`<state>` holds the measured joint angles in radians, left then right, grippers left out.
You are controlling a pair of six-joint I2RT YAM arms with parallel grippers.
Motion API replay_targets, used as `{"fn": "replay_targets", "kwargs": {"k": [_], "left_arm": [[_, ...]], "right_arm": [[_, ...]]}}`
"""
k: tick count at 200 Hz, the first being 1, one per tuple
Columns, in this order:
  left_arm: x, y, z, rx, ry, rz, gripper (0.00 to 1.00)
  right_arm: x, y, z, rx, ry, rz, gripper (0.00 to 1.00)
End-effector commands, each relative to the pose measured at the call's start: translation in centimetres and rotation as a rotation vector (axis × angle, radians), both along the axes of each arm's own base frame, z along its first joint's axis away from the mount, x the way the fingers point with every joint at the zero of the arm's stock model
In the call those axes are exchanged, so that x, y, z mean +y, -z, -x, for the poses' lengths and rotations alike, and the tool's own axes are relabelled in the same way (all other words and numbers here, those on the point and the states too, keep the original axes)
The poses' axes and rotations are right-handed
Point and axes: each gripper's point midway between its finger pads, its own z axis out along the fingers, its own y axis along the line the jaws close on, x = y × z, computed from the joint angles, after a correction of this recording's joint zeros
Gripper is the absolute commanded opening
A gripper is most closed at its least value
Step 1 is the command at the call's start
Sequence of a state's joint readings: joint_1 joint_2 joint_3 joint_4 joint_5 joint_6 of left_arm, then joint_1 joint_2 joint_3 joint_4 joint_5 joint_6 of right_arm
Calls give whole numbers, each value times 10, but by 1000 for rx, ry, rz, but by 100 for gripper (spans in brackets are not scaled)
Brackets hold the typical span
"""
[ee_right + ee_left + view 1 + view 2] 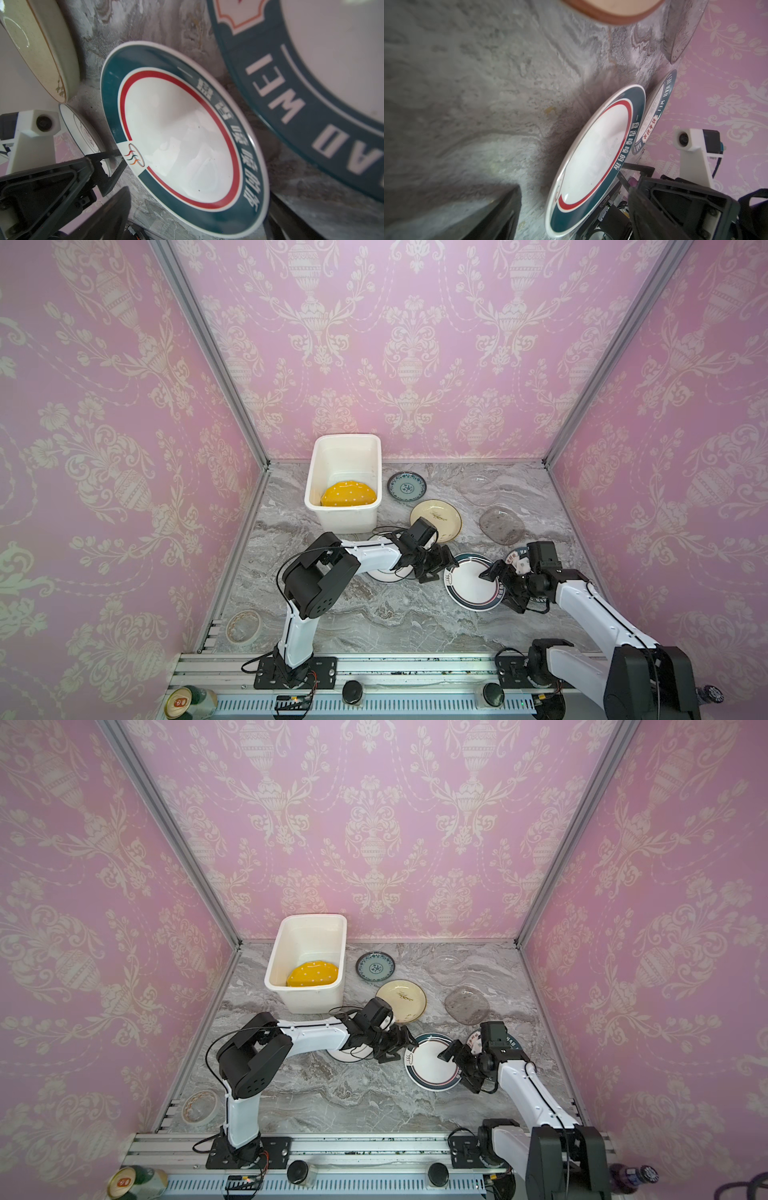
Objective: Place the plates into the plastic bin on the countertop
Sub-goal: Pick up the plate at the middle-right of the table.
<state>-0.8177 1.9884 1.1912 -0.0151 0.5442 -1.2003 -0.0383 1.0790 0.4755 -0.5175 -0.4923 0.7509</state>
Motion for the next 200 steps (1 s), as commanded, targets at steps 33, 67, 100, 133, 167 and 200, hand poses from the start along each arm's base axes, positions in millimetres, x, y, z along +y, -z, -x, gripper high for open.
{"fn": "replay_targets", "kwargs": {"k": [33, 67, 100, 133, 167, 200], "left_arm": [[-11, 4, 2, 19, 12, 7, 65], [-10, 6, 5, 28, 13, -1, 57], [-9, 7, 7, 33, 16, -7, 53], [-9, 8, 8, 37, 18, -13, 53], [-11, 8, 9, 37, 26, -16, 53], [-11, 8, 9, 36, 28, -19, 52]], "right_arm": [[6, -5, -3, -50, -38, -34, 91], [8, -15, -6, -105, -47, -41, 87], [9, -29, -10, -170, -50, -51, 82], [12, -38, -13, -219, -46, -74, 70], [13, -35, -13, -212, -41, -83, 53], [13, -31, -12, -192, -40, -85, 33]]}}
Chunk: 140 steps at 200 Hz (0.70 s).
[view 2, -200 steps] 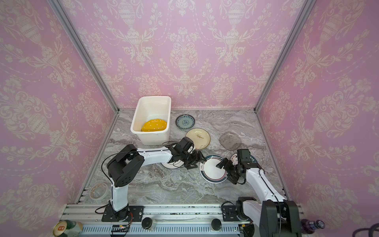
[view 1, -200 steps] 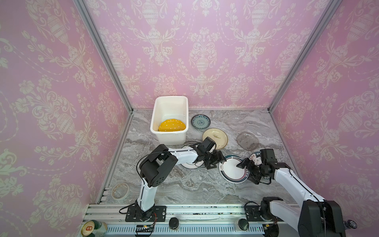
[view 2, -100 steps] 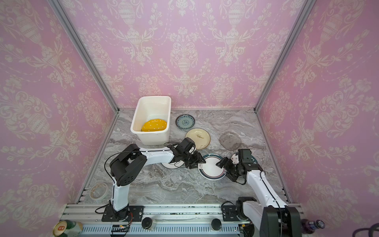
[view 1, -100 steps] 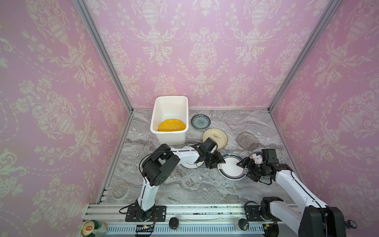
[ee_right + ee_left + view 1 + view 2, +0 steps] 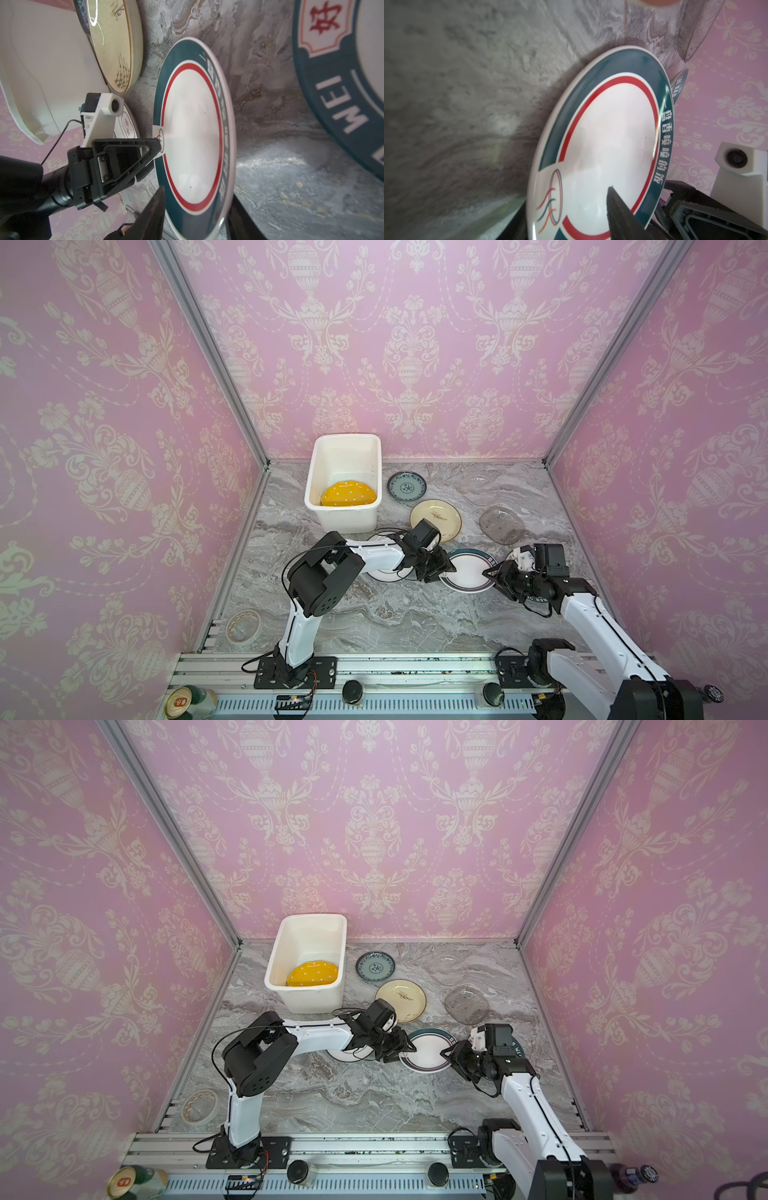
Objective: Place the plates into the plastic bin on the countertop
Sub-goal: Pick up the plate at the middle-right of the table.
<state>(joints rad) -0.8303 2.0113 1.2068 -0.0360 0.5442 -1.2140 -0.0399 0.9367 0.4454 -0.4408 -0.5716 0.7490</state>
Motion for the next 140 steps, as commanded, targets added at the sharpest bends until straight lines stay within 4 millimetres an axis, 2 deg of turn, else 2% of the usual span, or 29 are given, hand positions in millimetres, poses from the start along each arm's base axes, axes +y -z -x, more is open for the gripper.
{"fn": "replay_targets", "kwargs": {"k": [1, 30, 68, 97, 140], "left_arm": [[-8, 0, 4, 7, 25, 2, 52], [-9, 0, 4, 7, 27, 2, 52], [-10, -3, 5, 1, 31, 5, 52], [-9, -10, 3, -19, 31, 14, 52], [-9, -27, 3, -58, 42, 36, 47]], "right_arm": [[2, 1, 0, 1, -7, -22, 32], [2, 3, 1, 13, -2, -18, 20], [0, 3, 4, 18, 5, -10, 11], [1, -2, 6, 7, 9, -16, 0], [3, -26, 5, -52, 32, -49, 0]]}}
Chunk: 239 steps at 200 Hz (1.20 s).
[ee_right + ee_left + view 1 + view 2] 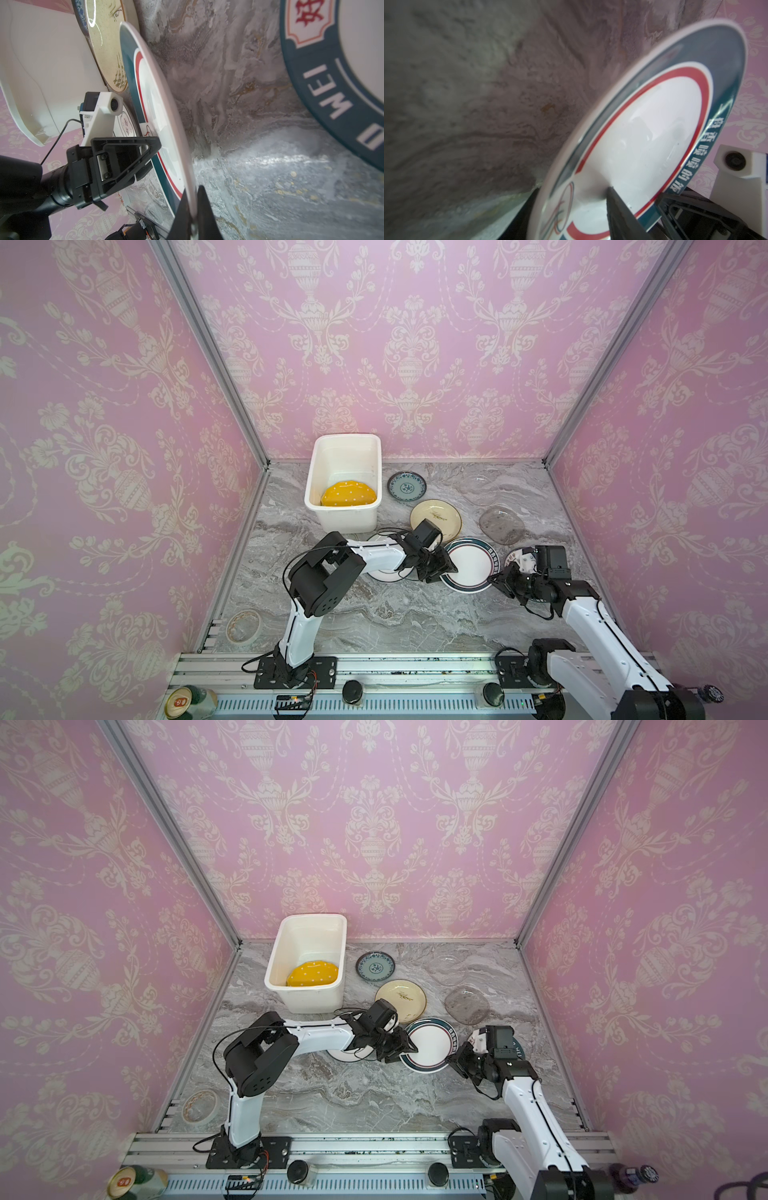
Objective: Place the plates into the plastic bin on the countertop
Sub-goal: Pick up the plate at the middle-right of the table.
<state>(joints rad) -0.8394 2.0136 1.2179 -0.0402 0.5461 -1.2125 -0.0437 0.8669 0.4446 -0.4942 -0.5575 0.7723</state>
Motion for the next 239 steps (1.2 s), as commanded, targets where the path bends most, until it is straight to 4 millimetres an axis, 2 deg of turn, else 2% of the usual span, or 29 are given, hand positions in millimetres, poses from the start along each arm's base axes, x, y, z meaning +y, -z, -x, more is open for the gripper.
{"fn": "replay_targets", "kwargs": {"k": [1, 58, 97, 138, 184, 222, 239], "left_arm": [[-5, -25, 1, -56, 31, 34, 47], [-5, -77, -3, -202, 67, 107, 32], [-4, -112, -2, -288, 92, 164, 26], [-3, -146, -2, -379, 94, 239, 22], [-8, -161, 0, -408, 102, 320, 18], [-10, -164, -1, -409, 101, 332, 0], [-9, -165, -2, -408, 95, 328, 0]], "right_arm": [[6, -20, -2, -50, 5, -51, 0], [11, -51, -6, -88, 13, -104, 0], [14, -76, -6, -130, 4, -126, 0], [16, -85, -2, -133, -13, -133, 0], [22, -89, -1, -137, -33, -177, 0], [25, -91, 3, -137, -48, -187, 0], [24, -90, 3, -136, -48, -181, 1]]}}
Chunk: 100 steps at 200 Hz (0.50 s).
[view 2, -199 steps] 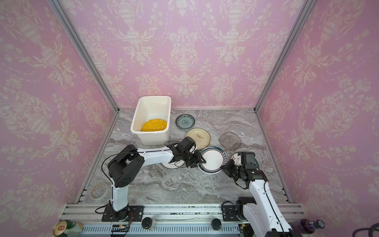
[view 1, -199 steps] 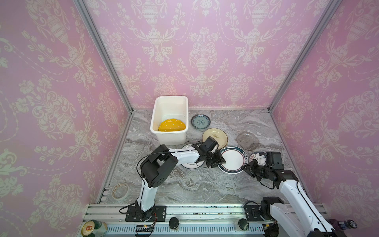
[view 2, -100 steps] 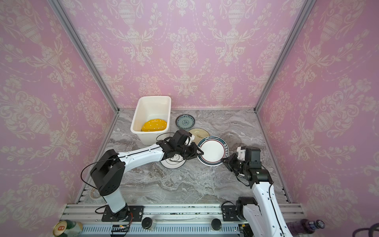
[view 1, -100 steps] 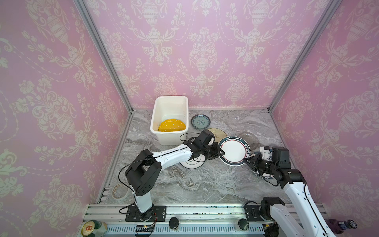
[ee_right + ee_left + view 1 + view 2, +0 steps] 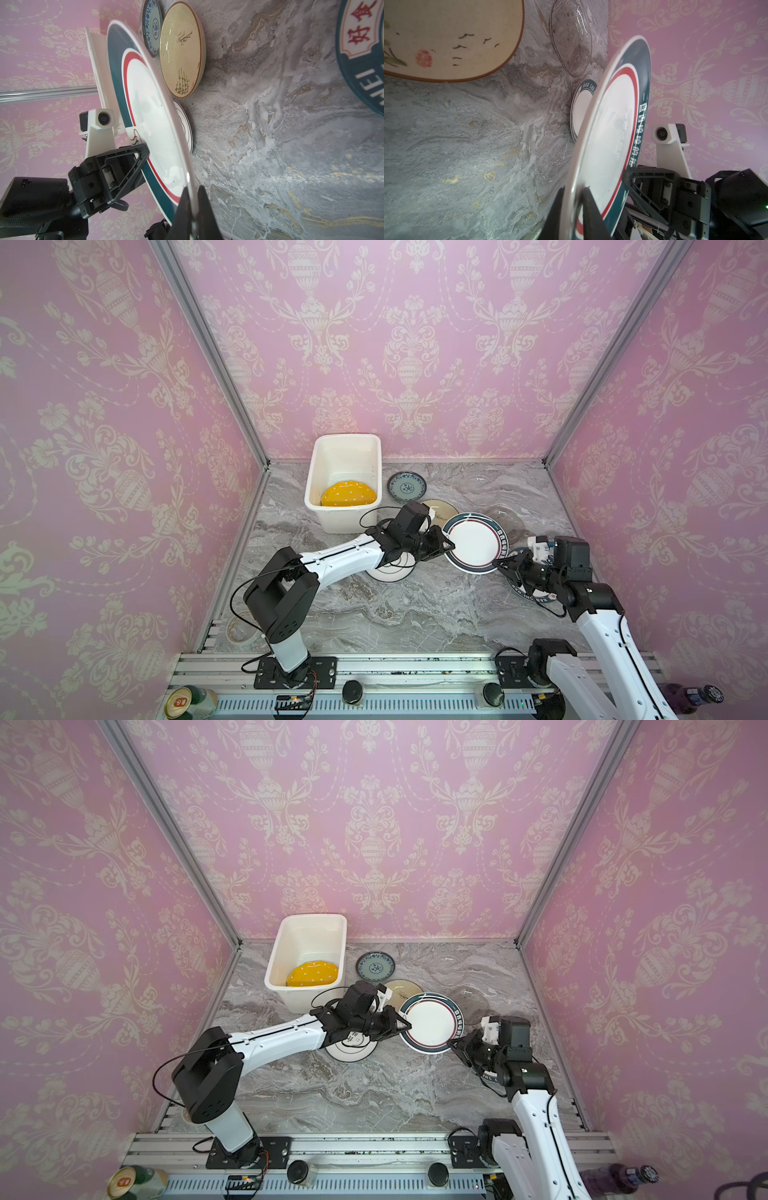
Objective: Place the plates into the plastic bin on the countertop
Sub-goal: Pick up the plate at the middle-right of the table.
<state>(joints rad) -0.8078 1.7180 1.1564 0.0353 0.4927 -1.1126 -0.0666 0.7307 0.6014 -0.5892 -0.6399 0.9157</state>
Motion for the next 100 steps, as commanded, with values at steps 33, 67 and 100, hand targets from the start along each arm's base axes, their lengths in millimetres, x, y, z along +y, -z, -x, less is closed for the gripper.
{"fn": "replay_targets", "kwargs": {"k": [33, 67, 100], "left_arm": [[-17, -45, 18, -114, 100, 100, 0], [-8, -57, 18, -149, 82, 67, 0], [4, -72, 8, -176, 45, 45, 0]], "right_arm": [[16, -15, 8, -35, -109, -26, 24], [14, -31, 2, -72, -105, -4, 49], [14, -50, -3, -115, -106, -1, 63]]}}
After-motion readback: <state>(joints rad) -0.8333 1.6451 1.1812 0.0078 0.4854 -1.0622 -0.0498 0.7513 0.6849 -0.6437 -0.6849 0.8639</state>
